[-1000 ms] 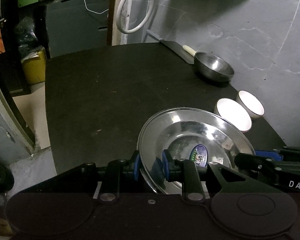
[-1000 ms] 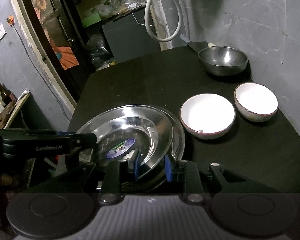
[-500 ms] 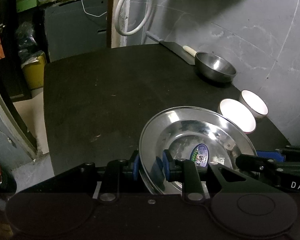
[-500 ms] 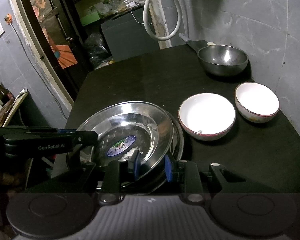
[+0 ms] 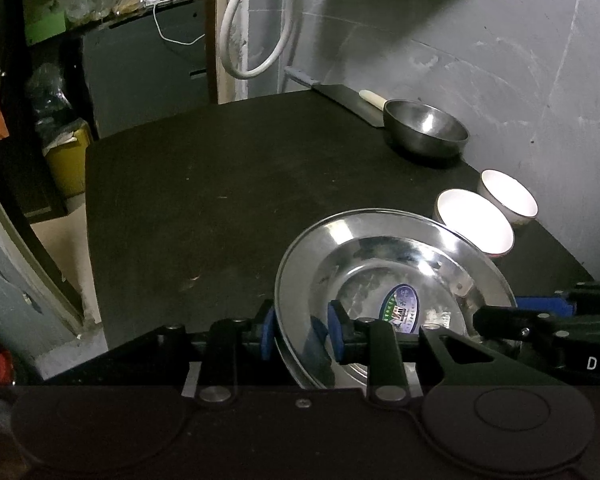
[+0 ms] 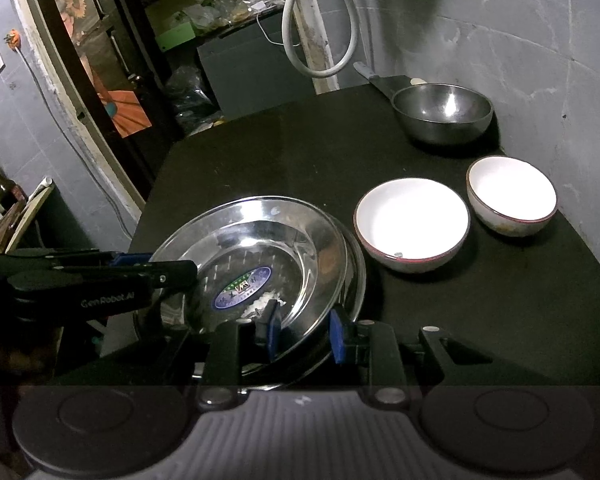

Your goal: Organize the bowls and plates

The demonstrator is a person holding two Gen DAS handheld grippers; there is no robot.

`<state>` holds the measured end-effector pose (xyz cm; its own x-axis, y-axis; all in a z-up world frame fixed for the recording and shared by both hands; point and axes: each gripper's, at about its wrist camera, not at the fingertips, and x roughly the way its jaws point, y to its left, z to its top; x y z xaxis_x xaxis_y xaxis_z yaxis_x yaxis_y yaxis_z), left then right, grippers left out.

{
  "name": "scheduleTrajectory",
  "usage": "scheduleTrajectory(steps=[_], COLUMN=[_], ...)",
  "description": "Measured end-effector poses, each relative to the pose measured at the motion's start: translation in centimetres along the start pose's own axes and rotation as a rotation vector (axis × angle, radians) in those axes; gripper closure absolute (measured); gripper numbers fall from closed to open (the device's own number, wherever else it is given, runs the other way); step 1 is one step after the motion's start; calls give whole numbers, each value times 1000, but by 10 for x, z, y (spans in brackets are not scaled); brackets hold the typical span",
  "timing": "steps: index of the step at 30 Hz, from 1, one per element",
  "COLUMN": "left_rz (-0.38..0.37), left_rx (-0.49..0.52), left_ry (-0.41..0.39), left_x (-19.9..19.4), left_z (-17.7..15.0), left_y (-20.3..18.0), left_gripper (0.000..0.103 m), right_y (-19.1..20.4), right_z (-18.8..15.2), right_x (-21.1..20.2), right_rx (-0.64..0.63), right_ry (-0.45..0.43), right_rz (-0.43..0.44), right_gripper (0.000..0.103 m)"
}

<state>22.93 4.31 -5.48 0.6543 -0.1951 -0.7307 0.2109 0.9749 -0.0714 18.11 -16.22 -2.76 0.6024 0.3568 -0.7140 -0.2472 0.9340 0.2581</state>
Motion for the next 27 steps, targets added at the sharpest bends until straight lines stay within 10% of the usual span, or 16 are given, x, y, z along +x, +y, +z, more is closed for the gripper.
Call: scheduleTrajectory(steps=[16, 27], left_rz=[23, 22], left_rx=[33, 16], left_ry=[-9, -35], left_x=[4, 0], left_z=[1, 7], left_y=[-6, -5], left_gripper=[68, 13], right_y=[4, 2], right_z=[-1, -2], right_x=[3, 1], right_rx=[-23, -20], right_ry=[3, -3], right_rz=[-21, -36], right_gripper=[71, 54])
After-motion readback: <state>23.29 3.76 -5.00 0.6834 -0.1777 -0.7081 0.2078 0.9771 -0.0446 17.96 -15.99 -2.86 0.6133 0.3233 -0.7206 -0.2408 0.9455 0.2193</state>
